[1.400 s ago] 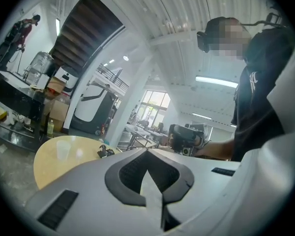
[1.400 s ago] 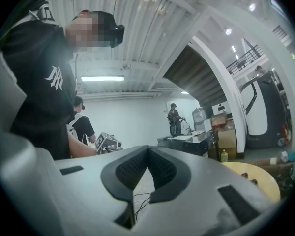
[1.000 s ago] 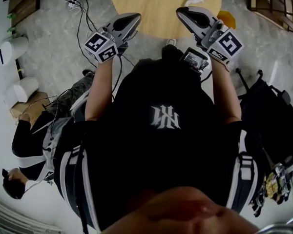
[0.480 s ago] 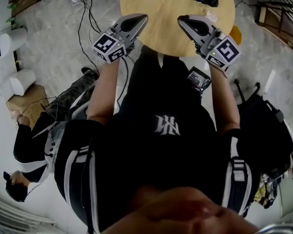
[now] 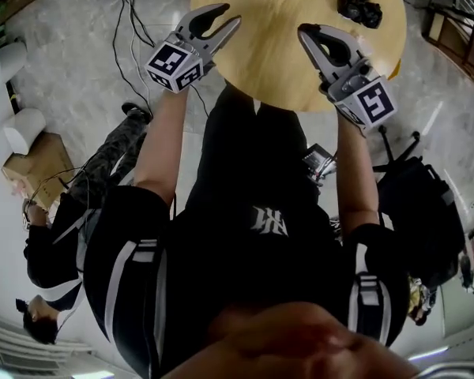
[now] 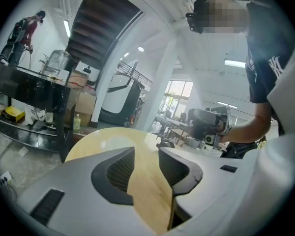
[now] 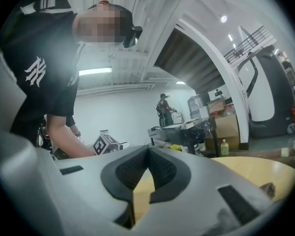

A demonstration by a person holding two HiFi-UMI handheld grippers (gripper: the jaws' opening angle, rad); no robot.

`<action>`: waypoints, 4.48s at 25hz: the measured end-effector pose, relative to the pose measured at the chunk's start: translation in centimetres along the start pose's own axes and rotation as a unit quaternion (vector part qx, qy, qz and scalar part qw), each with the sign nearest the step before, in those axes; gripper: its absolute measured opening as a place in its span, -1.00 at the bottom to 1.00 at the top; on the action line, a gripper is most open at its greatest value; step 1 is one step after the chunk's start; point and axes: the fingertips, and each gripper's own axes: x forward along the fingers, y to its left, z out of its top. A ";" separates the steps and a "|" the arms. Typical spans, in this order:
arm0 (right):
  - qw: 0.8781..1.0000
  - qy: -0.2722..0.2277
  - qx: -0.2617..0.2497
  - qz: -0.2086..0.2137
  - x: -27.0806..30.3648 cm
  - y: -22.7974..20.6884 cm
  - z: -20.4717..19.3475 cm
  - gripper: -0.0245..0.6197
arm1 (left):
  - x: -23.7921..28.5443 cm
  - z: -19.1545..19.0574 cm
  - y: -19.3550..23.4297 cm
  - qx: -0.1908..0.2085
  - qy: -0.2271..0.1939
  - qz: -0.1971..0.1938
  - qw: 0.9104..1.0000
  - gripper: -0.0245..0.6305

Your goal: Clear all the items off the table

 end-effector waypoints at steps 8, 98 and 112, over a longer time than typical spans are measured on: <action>1.000 0.018 0.000 0.001 2.1 -1.6 -4.5 -0.91 | 3.6 -1.2 4.3 0.052 0.019 0.038 0.998 0.04; 0.994 0.001 -0.095 -0.056 30.6 -16.7 12.0 -0.91 | 9.2 25.8 40.2 0.125 0.011 0.066 0.990 0.02; 0.991 -0.004 -0.115 -0.061 29.0 -16.0 13.9 -0.91 | 5.8 26.9 41.7 0.131 -0.023 0.105 0.985 0.20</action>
